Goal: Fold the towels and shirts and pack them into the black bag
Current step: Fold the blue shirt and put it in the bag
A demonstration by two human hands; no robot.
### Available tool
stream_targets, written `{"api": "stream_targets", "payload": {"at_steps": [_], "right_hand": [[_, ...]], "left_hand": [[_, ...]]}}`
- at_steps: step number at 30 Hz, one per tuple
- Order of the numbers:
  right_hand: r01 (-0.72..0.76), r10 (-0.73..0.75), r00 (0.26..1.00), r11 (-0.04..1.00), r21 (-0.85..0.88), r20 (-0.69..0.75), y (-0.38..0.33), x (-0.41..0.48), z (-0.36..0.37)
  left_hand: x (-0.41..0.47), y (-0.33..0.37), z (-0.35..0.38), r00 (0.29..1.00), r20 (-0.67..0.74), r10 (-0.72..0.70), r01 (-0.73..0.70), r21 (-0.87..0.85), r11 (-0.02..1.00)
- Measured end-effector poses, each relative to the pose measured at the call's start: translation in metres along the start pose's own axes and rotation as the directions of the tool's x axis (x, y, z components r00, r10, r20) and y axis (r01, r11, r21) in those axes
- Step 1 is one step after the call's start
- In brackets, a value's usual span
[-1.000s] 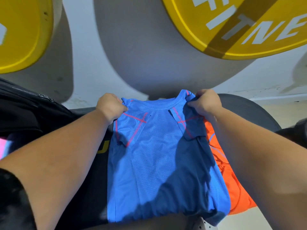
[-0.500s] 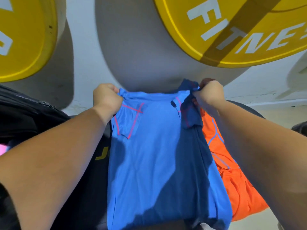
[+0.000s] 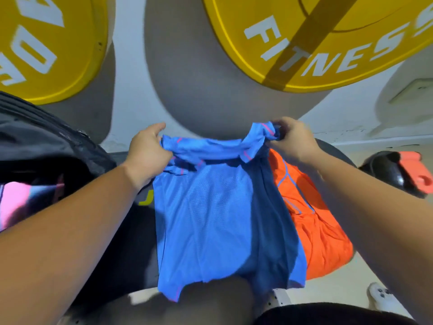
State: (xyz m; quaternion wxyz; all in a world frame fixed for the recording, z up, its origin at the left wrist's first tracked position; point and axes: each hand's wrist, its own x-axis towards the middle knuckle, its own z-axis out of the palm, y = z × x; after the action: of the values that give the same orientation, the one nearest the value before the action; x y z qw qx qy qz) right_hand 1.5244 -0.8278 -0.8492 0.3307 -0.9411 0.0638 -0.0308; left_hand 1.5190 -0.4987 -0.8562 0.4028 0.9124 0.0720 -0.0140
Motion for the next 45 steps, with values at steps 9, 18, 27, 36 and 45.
{"api": "stream_targets", "payload": {"at_steps": [9, 18, 27, 36, 45], "right_hand": [[0.275, -0.183, 0.924, 0.929, -0.249, 0.336, 0.029, -0.103, 0.006], [0.382, -0.142, 0.864, 0.81, -0.445, 0.483, 0.046, -0.131, 0.012], [0.276, -0.181, 0.951, 0.863, -0.423, 0.252, 0.02, -0.074, 0.017], [0.22, 0.026, 0.937, 0.731, -0.646, 0.349, 0.02, -0.024, 0.051], [0.269, -0.048, 0.922, 0.793, -0.547, 0.383, 0.031, -0.012, 0.05]], "left_hand": [[-0.107, -0.061, -0.002, 0.959, 0.155, 0.237, -0.281, 0.406, 0.87], [-0.143, -0.074, 0.015, 0.941, 0.292, 0.168, -0.299, 0.492, 0.818], [-0.082, -0.047, 0.02, 0.976, 0.096, 0.194, -0.217, 0.443, 0.87], [-0.016, -0.051, 0.028, 0.948, 0.309, -0.071, -0.158, 0.655, 0.739], [0.004, -0.057, 0.027, 0.969, 0.243, -0.053, -0.116, 0.628, 0.769]]}}
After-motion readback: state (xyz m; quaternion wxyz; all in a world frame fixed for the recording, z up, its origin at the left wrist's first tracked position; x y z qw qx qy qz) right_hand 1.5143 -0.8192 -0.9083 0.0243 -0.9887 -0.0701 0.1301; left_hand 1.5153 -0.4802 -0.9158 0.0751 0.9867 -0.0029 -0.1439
